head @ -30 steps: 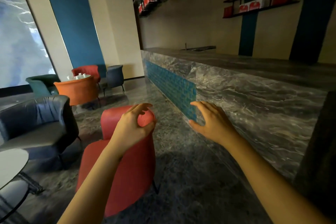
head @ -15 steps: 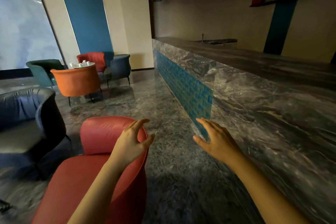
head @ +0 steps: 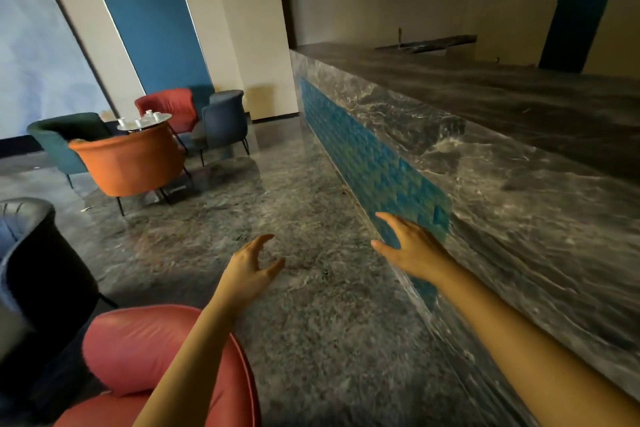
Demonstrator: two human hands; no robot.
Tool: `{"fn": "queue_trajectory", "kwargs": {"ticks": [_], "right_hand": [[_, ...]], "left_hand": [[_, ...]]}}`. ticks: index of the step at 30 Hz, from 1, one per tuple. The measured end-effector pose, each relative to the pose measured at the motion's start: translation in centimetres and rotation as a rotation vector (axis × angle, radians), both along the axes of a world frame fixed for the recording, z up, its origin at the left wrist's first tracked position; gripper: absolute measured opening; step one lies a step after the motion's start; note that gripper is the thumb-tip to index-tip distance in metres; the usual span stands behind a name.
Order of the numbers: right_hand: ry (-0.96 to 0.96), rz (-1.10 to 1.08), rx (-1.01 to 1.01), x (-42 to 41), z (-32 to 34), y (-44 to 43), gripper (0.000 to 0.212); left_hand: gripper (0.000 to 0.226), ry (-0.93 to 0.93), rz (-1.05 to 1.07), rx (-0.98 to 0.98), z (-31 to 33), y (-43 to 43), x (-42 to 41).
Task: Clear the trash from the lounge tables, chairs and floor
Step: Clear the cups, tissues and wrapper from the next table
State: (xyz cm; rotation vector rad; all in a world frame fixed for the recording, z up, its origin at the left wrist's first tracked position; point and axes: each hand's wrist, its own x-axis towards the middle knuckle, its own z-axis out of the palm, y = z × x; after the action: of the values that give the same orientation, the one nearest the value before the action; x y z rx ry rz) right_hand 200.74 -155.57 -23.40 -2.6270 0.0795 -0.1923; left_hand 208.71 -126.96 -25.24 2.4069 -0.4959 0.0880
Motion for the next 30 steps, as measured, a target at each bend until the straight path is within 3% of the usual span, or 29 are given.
{"fn": "queue_trajectory", "kwargs": {"ticks": [10,16,21,30], "right_hand": [[-0.052,0.172,-0.035,33.0,-3.0,-5.5,0.05],[0.062,0.405,0.048,50.5,-3.3,-0.9,0.034],[0.094,0.56,0.017,63.5,-7.2,1.5,0.031],[0.079,0.475,-0.074,91.0,-6.4,0.5,0.036]], "left_hand": [[0.05,0.102,0.169,0.127,-1.7,-2.5,27.1],[0.034,0.181,0.362,0.15,-1.3,0.7,36.7],[0.036,0.207,0.469,0.2,-4.3,3.2,46.4],[0.038,0.2,0.482,0.182,-6.3,1.2,75.0]]}}
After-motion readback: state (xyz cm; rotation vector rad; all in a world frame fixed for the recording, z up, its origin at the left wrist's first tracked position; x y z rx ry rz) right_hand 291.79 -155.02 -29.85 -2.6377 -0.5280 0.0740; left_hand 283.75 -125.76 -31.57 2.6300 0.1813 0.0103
